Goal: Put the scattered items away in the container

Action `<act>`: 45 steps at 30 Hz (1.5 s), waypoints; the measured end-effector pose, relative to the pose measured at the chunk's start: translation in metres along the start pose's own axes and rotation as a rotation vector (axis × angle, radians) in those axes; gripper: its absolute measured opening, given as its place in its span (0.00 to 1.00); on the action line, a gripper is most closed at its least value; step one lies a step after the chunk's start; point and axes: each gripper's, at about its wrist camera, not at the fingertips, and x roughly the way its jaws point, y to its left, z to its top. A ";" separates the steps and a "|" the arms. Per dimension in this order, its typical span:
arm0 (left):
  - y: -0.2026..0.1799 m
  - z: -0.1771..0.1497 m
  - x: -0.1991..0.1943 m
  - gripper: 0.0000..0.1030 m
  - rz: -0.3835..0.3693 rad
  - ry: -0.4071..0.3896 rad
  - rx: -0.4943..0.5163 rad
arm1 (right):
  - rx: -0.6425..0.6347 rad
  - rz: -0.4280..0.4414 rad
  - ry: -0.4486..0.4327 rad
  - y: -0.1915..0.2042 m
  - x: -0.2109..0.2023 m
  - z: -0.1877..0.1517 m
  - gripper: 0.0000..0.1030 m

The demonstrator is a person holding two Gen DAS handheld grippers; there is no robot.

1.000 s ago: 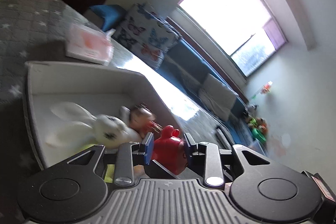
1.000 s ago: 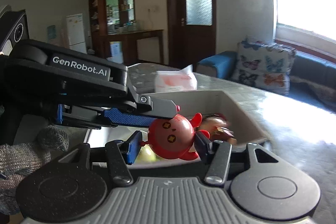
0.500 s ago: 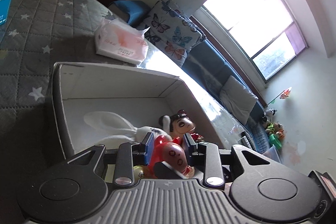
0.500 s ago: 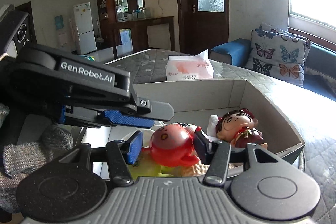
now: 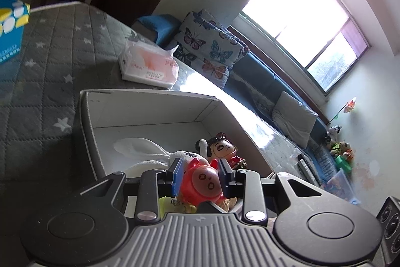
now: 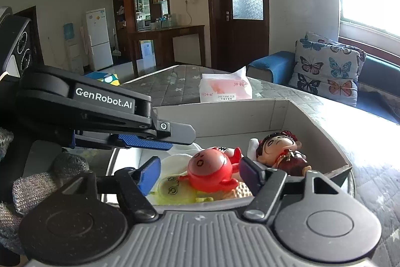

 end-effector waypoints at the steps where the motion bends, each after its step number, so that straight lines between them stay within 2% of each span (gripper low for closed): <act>1: -0.003 -0.002 -0.003 0.31 0.009 -0.005 0.011 | -0.001 -0.002 -0.002 0.001 -0.003 -0.001 0.73; 6: -0.013 -0.012 -0.018 0.31 0.053 -0.018 0.067 | -0.001 -0.008 -0.012 0.009 -0.017 -0.005 0.84; 10: -0.019 -0.020 -0.031 0.31 0.072 -0.028 0.095 | 0.007 -0.019 -0.021 0.012 -0.030 -0.010 0.86; 19: -0.028 -0.039 -0.055 0.31 0.126 -0.063 0.163 | 0.024 -0.047 -0.025 0.019 -0.052 -0.025 1.00; 35: -0.029 -0.076 -0.073 0.35 0.268 -0.030 0.208 | 0.137 -0.080 0.015 0.014 -0.072 -0.064 1.00; 40: -0.030 -0.085 -0.078 0.36 0.279 -0.017 0.236 | 0.154 -0.080 0.028 0.018 -0.076 -0.076 1.00; 45: -0.032 -0.096 -0.075 0.36 0.347 0.009 0.272 | 0.164 -0.084 0.035 0.022 -0.078 -0.080 1.00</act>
